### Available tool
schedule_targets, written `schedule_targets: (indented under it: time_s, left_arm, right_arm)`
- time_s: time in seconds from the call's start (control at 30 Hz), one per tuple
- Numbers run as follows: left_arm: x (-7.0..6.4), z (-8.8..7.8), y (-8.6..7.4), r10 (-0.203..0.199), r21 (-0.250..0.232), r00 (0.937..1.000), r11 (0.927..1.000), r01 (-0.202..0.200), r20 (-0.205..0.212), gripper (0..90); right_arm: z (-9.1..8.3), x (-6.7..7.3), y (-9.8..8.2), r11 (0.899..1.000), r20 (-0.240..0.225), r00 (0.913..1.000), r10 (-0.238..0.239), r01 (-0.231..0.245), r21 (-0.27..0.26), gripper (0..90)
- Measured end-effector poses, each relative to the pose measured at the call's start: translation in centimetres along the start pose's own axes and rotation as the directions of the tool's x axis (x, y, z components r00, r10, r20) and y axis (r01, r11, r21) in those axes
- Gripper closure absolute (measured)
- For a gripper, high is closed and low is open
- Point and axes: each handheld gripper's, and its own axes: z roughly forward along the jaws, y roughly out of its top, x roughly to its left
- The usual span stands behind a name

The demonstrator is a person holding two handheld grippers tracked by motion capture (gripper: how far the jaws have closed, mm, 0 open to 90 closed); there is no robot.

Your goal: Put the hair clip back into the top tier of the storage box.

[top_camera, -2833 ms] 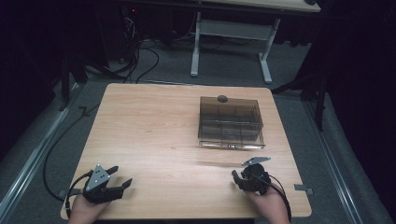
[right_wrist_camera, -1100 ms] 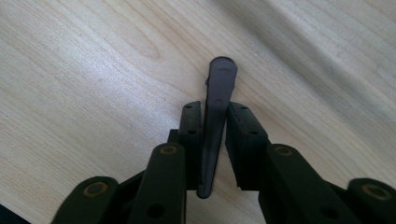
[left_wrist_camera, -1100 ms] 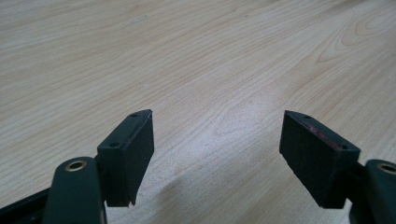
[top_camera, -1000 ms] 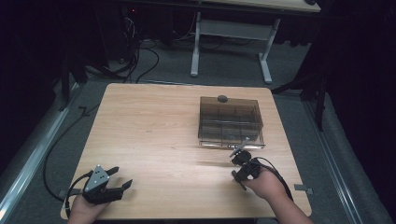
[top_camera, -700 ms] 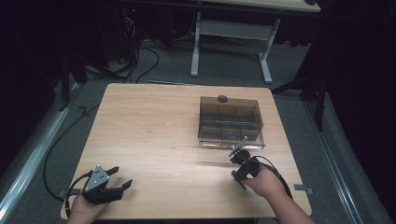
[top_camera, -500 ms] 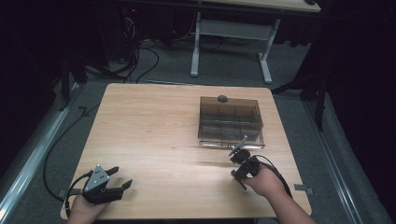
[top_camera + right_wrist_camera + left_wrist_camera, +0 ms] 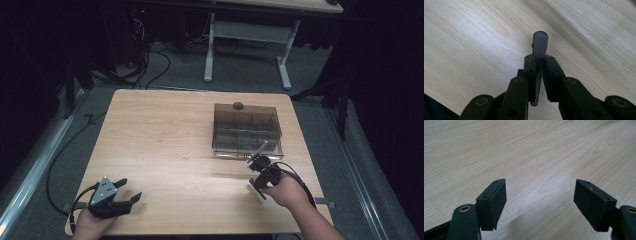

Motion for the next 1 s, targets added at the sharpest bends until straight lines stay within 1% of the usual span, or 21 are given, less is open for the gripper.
schedule_targets:
  time_s: [0.1, 0.13, 0.17, 0.23, 0.27, 0.3, 0.4, 0.47, 0.57, 0.7, 0.73, 0.77, 0.8, 0.93, 1.0]
  left_arm:
    - [0.0, 0.0, 0.0, 0.002, 0.002, 1.0, 1.0, -0.002, 0.0, 26.8]
    - [0.0, 0.0, 0.0, 0.002, 0.002, 1.0, 1.0, -0.002, 0.0, 26.8]
    - [0.0, 0.0, 0.0, 0.002, 0.002, 1.0, 1.0, -0.002, 0.0, 26.8]
    - [0.0, 0.0, 0.0, 0.001, -0.001, 1.0, 1.0, -0.001, -0.003, 26.8]
    - [0.0, 0.0, 0.0, 0.0, 0.002, 1.0, 1.0, 0.0, -0.002, 26.8]
    - [0.0, 0.1, 0.0, 0.001, 0.002, 1.0, 1.0, -0.001, -0.003, 26.8]
    - [-0.1, 0.1, 0.0, 0.007, 0.001, 0.9999, 1.0, -0.007, -0.007, 26.9]
    - [-0.1, 0.1, 0.0, 0.004, 0.001, 1.0, 1.0, -0.004, -0.008, 26.8]
    - [-0.1, 0.1, 0.0, 0.004, 0.002, 0.9999, 1.0, -0.004, -0.01, 26.9]
    - [-0.1, 0.1, 0.0, 0.004, 0.002, 0.9999, 1.0, -0.004, -0.009, 26.9]
    - [-0.1, 0.1, 0.0, 0.004, 0.002, 1.0, 1.0, -0.004, -0.009, 26.9]
    - [-0.1, 0.1, 0.0, 0.003, 0.002, 1.0, 1.0, -0.003, -0.009, 26.8]
    - [-0.1, 0.1, 0.0, 0.003, 0.002, 1.0, 1.0, -0.003, -0.009, 26.9]
    - [-0.1, 0.1, 0.0, 0.004, 0.002, 0.9999, 1.0, -0.004, -0.009, 26.8]
    - [-0.1, 0.1, 0.0, 0.004, 0.002, 1.0, 1.0, -0.004, -0.009, 26.8]
  right_arm:
    - [-0.4, -0.1, 0.1, 1.0, 0.003, 1.0, -0.01, 0.01, -0.006, 81.4]
    - [-0.5, -0.1, 0.1, 1.0, 0.002, 1.0, -0.002, 0.002, -0.003, 81.4]
    - [-0.6, -0.2, 0.2, 1.0, 0.008, 0.9999, -0.008, 0.008, -0.008, 81.4]
    - [-0.9, -0.2, 0.2, 1.0, 0.003, 1.0, -0.004, 0.004, -0.013, 81.4]
    - [-1.1, -0.3, 0.2, 1.0, 0.007, 0.9999, -0.011, 0.011, -0.015, 81.4]
    - [-1.2, -0.2, 0.2, 1.0, 0.006, 1.0, -0.006, 0.006, -0.012, 81.4]
    - [-1.6, -0.4, 0.3, 1.0, 0.005, 0.9998, -0.018, 0.018, -0.015, 81.4]
    - [-1.8, -0.5, 0.3, 1.0, 0.004, 0.9997, -0.025, 0.025, -0.006, 81.4]
    - [-2.1, -0.5, 0.4, 0.999, 0.003, 0.9996, -0.029, 0.029, -0.015, 81.4]
    - [-2.5, -0.5, 0.6, 1.0, 0.001, 0.9998, -0.02, 0.02, -0.016, 81.4]
    - [-2.6, -0.6, 0.6, 0.999, -0.003, 0.9994, -0.034, 0.034, -0.019, 81.4]
    - [-2.7, -0.5, 0.7, 0.999, -0.003, 0.9996, -0.03, 0.03, -0.018, 81.4]
    - [-2.9, -0.6, 0.7, 0.999, 0.003, 0.9993, -0.037, 0.037, -0.014, 81.4]
    - [-3.6, -0.5, 0.9, 0.999, -0.003, 0.9996, -0.027, 0.027, -0.022, 81.3]
    - [-3.9, -0.6, 1.1, 0.999, -0.001, 0.999, -0.044, 0.044, -0.028, 81.3]
